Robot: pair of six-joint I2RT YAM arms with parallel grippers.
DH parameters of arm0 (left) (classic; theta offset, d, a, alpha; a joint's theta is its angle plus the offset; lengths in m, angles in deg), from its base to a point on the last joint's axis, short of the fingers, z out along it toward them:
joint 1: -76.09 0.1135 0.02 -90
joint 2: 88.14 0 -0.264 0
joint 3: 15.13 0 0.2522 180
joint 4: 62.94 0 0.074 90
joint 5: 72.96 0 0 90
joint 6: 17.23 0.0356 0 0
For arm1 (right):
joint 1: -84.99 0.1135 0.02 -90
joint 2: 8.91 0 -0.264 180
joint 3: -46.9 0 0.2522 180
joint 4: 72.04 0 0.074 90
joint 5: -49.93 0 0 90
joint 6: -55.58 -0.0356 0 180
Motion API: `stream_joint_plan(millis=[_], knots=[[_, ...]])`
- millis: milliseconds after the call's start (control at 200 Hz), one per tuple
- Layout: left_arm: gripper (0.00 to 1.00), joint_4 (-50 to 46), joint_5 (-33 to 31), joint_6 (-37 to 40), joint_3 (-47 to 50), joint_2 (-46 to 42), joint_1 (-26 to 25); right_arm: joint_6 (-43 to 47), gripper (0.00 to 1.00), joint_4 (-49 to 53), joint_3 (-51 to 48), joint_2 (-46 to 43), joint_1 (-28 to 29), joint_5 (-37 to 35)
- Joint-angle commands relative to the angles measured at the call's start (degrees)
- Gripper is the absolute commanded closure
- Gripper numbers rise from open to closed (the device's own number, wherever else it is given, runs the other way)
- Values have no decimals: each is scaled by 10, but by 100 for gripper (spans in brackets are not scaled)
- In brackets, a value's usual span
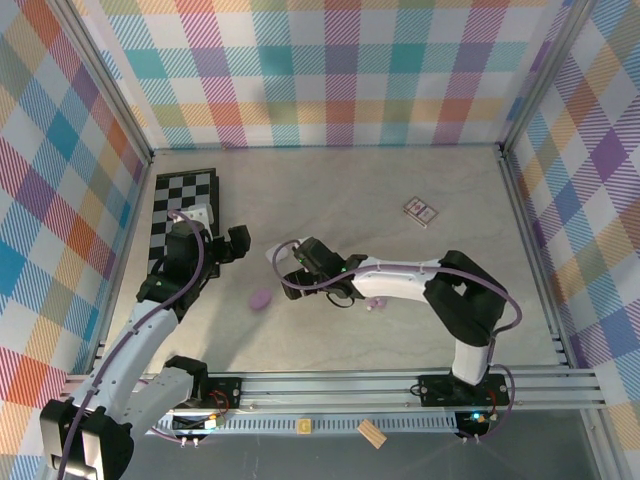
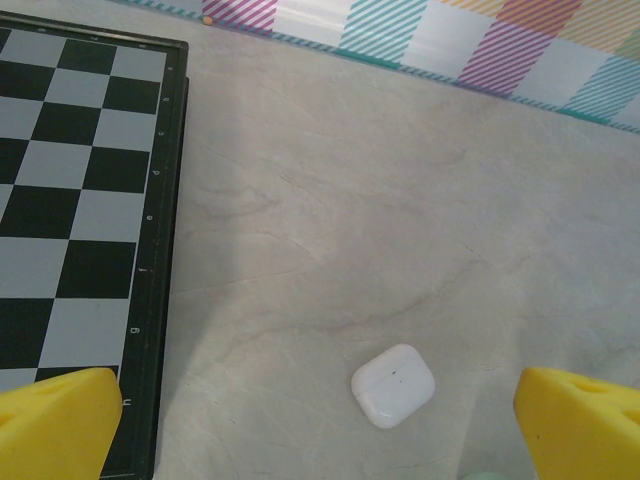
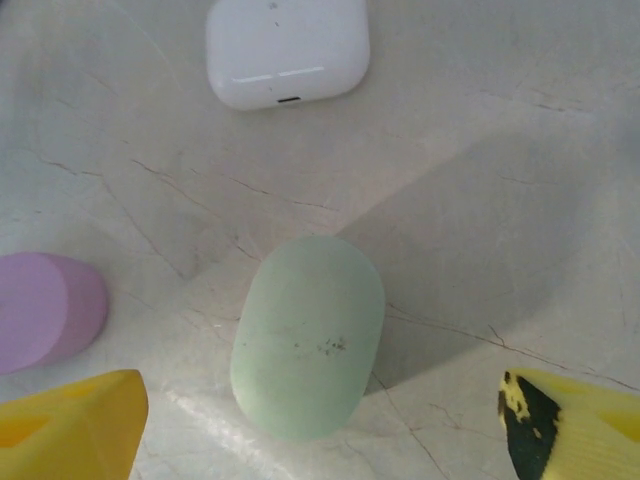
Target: Insert the wireless bluetooth earbuds into the charging case
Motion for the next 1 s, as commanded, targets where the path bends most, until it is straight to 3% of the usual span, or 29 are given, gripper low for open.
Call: stream_joint_plan(millis=[0,620,860,995], knots=[[0,-7,-4,10,-8,-7,-3,-10,13,62,36,26,9,-12],[0,-5,0,12,-9,8,-3,24,52,108,96,92,22,-19],[0,-19,11,20,-19,16,-3,133,60,33,41,38,20,1],[0,-3,73,50,-20,22,-3,226,61,4,0,-15,0,55]])
